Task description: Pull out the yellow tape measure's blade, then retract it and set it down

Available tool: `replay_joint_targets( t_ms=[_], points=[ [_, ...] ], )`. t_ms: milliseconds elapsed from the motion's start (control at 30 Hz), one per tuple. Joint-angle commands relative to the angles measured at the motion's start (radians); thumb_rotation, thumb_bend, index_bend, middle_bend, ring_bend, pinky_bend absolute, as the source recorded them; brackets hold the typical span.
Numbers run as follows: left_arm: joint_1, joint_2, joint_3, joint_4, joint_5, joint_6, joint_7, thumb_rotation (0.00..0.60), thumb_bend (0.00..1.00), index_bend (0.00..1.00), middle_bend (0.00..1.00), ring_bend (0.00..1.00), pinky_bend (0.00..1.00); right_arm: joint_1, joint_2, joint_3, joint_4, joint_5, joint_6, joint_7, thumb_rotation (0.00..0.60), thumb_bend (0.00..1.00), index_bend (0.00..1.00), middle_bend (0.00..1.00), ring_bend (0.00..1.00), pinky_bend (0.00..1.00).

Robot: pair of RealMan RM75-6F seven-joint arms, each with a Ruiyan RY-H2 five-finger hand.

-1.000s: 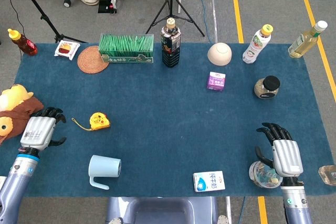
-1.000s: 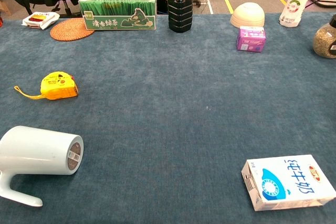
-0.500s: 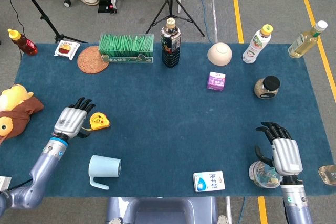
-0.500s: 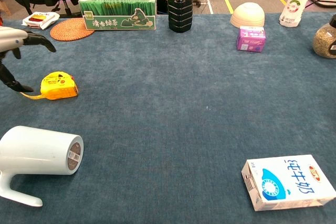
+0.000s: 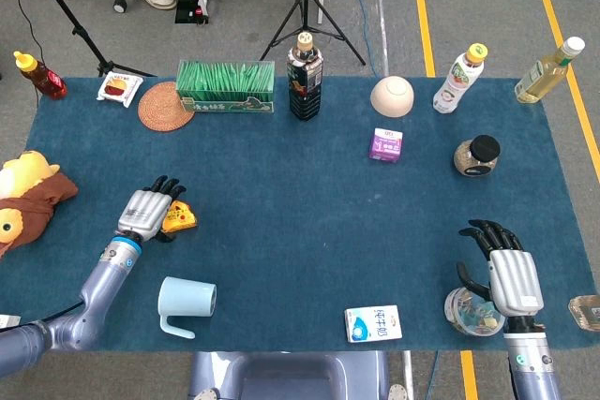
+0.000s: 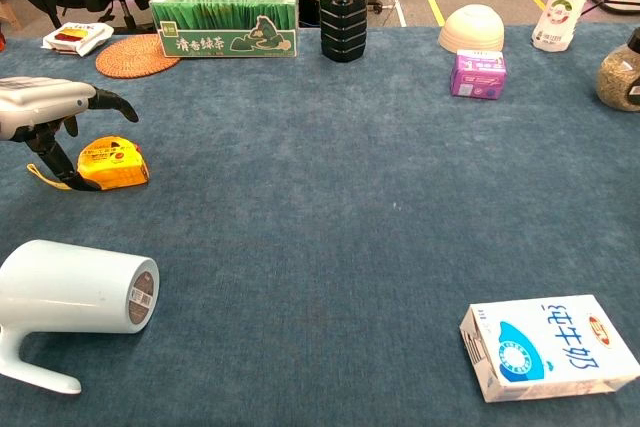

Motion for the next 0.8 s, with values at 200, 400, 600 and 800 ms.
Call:
replay_joint_targets(
  t_ms=[200, 400, 600, 800],
  points=[
    [-0.018, -0.036, 0.002, 0.070, -0.009, -0.004, -0.045, 0.600, 0.15, 0.15, 0.11, 0.04, 0.30, -0.007, 0.003, -0.003, -0.010, -0.002, 0.011, -0.008, 0.566, 0.40, 0.29, 0.23, 0.19, 0.21],
    [-0.033, -0.045, 0.001, 0.110, -0.027, -0.025, -0.070, 0.600, 0.15, 0.17, 0.11, 0.05, 0.30, -0.012, 0.005, -0.005, -0.021, -0.001, 0.016, -0.018, 0.567, 0.40, 0.29, 0.23, 0.19, 0.21],
    [-0.043, -0.046, 0.003, 0.130, -0.027, -0.056, -0.111, 0.600, 0.15, 0.22, 0.13, 0.09, 0.32, -0.017, 0.006, -0.003, -0.028, 0.003, 0.023, -0.023, 0.565, 0.40, 0.29, 0.23, 0.19, 0.21],
    [-0.052, -0.056, 0.006, 0.150, 0.004, -0.065, -0.151, 0.600, 0.17, 0.34, 0.24, 0.19, 0.36, -0.022, 0.007, -0.001, -0.033, 0.005, 0.030, -0.027, 0.566, 0.40, 0.29, 0.23, 0.19, 0.21]
  ],
)
